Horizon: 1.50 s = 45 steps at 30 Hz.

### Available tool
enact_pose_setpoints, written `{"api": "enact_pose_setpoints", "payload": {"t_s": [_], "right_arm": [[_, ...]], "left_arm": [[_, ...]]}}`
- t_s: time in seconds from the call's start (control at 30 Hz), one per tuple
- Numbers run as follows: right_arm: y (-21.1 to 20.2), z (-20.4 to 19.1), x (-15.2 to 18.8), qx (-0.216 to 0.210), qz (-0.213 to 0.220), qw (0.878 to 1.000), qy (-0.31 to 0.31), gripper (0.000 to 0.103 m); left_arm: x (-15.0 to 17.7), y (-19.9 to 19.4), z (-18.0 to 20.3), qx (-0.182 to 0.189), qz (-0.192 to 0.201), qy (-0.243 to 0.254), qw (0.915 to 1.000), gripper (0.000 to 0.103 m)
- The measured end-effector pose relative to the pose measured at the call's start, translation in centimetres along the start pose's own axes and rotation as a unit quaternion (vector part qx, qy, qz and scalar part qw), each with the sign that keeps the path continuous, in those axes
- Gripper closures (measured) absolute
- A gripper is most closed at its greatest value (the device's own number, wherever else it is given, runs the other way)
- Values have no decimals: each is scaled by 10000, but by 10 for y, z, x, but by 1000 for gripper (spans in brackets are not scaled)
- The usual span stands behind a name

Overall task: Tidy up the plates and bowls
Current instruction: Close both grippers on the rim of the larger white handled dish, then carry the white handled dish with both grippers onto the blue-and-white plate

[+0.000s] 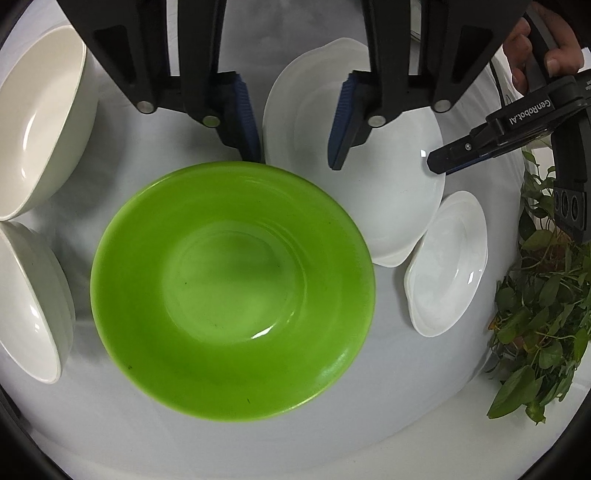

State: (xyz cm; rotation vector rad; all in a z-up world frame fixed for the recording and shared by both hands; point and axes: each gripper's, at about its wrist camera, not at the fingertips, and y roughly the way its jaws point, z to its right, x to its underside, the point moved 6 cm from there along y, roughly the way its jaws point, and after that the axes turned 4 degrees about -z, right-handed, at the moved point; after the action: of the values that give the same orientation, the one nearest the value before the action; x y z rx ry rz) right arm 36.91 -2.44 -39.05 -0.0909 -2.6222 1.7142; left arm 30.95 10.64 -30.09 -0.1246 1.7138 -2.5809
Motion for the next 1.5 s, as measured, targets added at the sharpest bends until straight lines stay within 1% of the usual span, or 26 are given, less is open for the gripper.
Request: {"api": "enact_pose_setpoints", "payload": {"t_s": [0.1,0.13,0.2,0.3,0.37,0.47,0.57,0.63,0.8,0.97,1.07,1.17,1.2,1.3,1.37,1.47,1.5], "right_arm": [[0,3,-2,80,54,10000,17,81],[1,4,-2,105,68,9999,51,86],[-2,12,0,123,88,9998,106,91],[-4,13,4,199,104,9997,73,92],[-3,8,4,291,134,9995,46,92],[-2,3,10,303,133,9994,63,92],[-5,-5,17,349,154,9993,35,93],[-11,-12,21,352,196,9992,-5,95],[-45,-31,37,308,422,9985,131,95],[-92,-50,55,250,732,9965,326,96],[-122,-58,72,216,848,9954,392,96],[-150,-68,95,203,892,9950,404,96],[-166,-57,107,181,896,9950,404,96],[-191,-59,135,128,922,9950,359,96],[-204,-54,152,62,913,9954,299,96],[-211,-49,178,-80,871,9959,247,96],[-212,-40,189,-112,849,9961,232,97]], "left_arm": [[0,-1,-1,53,-32,16,10000,95],[1,0,0,73,-57,46,9999,95],[2,1,2,44,-76,94,9999,96],[3,3,7,-5,-98,95,9999,97],[4,3,7,-42,-102,129,9999,97],[7,1,11,-192,-75,261,9994,97],[8,-6,11,-269,-9,279,9992,97],[9,-16,11,-225,60,269,9994,97],[20,-51,24,-135,265,522,9982,98],[42,-93,41,-50,452,723,9963,98],[60,-117,50,-47,535,801,9953,98],[75,-132,57,-56,582,828,9948,98],[82,-138,57,-66,595,832,9947,98],[106,-153,55,-147,686,837,9940,98],[123,-159,56,-213,742,789,9939,98],[147,-159,56,-259,769,661,9945,98],[156,-158,55,-278,766,639,9946,98]]}}
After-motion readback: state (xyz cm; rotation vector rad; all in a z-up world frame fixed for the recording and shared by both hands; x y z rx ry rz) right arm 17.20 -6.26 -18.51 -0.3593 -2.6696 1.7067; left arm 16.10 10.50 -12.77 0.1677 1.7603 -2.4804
